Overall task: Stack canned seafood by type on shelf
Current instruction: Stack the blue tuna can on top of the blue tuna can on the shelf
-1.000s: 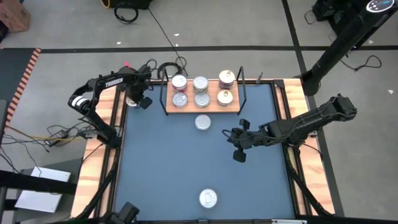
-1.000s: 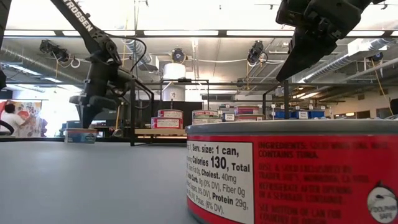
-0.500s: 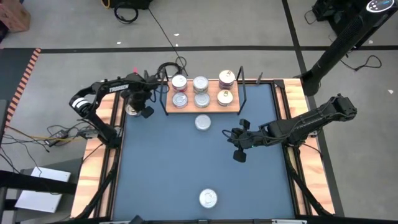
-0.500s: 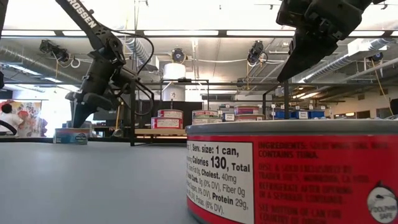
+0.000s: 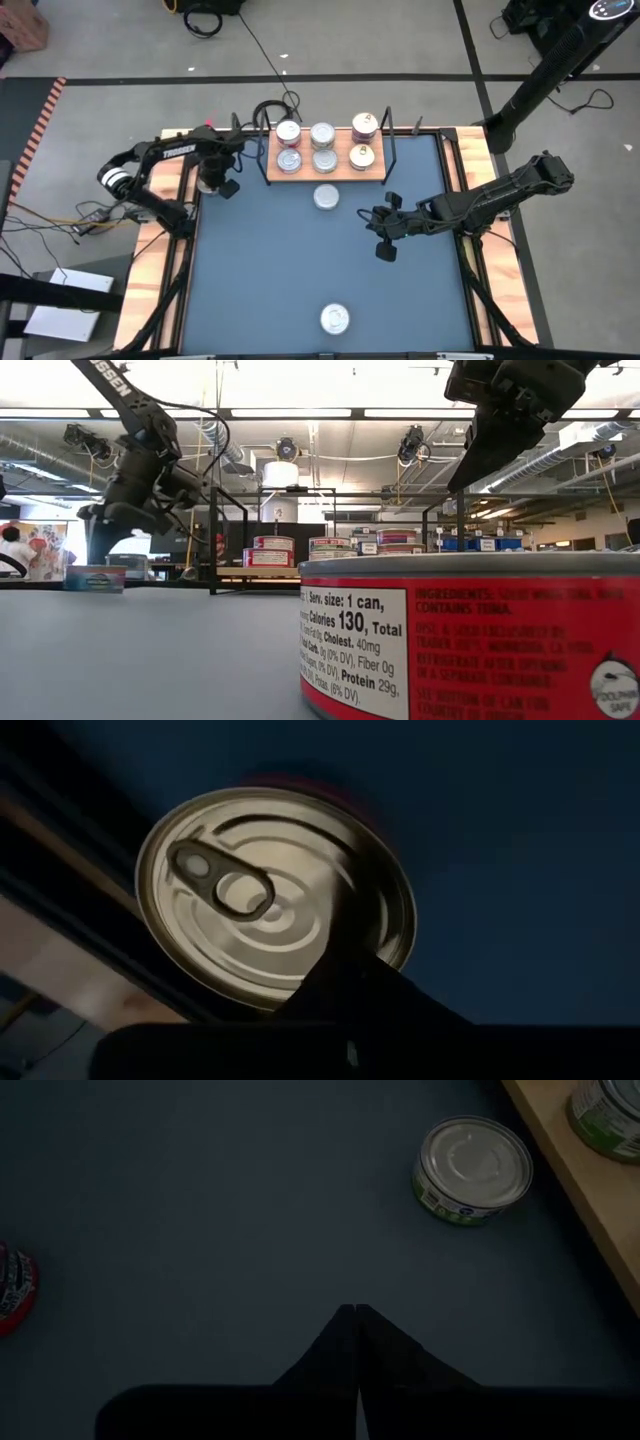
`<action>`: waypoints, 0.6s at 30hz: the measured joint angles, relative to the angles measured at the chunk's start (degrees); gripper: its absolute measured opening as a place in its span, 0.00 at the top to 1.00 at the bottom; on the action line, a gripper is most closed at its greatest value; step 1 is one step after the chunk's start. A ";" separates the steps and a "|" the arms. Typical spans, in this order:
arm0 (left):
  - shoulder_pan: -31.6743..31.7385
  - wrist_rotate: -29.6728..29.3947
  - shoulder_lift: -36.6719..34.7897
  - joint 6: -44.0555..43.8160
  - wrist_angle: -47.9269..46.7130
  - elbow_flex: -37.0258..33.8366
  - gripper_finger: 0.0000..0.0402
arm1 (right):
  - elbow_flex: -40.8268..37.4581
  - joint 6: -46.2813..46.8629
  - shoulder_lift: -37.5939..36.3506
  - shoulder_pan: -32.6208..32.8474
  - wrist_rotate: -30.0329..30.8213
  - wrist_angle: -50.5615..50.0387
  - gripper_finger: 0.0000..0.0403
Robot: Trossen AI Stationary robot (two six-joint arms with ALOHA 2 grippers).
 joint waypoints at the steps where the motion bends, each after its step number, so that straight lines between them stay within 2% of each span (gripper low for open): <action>1: -0.20 0.76 -0.69 0.66 -0.02 -0.72 0.99 | 0.00 0.00 0.00 0.00 0.00 -0.01 0.98; 11: -1.08 3.96 -9.49 -0.87 -1.77 -3.42 0.99 | 0.00 0.09 0.00 0.00 0.00 -0.04 0.98; 18: -5.39 6.89 -10.67 0.27 -1.71 -4.89 0.99 | 0.00 -0.07 0.00 0.00 0.00 -0.07 0.98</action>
